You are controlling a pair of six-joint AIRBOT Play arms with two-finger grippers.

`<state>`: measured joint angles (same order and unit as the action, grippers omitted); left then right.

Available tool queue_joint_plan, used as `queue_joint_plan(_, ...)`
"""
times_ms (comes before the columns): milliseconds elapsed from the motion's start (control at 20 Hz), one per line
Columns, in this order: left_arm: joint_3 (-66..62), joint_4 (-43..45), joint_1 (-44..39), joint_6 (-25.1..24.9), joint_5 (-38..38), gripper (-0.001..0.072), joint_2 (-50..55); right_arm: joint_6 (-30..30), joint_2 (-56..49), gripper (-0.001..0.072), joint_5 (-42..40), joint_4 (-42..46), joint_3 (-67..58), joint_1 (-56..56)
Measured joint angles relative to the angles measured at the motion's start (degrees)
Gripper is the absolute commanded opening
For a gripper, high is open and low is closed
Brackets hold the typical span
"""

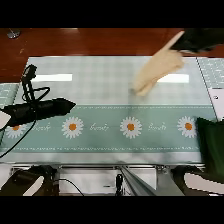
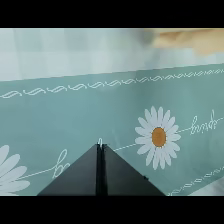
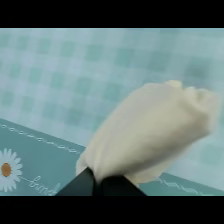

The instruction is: Fold the shirts.

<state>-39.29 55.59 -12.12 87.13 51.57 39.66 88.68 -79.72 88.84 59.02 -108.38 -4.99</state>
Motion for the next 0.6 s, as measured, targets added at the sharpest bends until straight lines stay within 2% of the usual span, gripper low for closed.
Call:
queue_joint_plan(200,0.00,-0.15,0.00,0.00,0.00,0.0029,0.00,3.72,1.99,0.0016,11.58,2.27,-4.55,-14.40)
queue_joint_plan(350,0.00,-0.37,0.00,0.09,-0.02,0.0028,0.00,6.40,5.64,0.0016,13.73,3.61,-4.17,-26.03)
queue_joint_plan(600,0.00,-0.74,0.00,0.13,-0.07,0.0029,0.00,5.42,18.95,0.0017,15.65,13.99,11.50,-44.19)
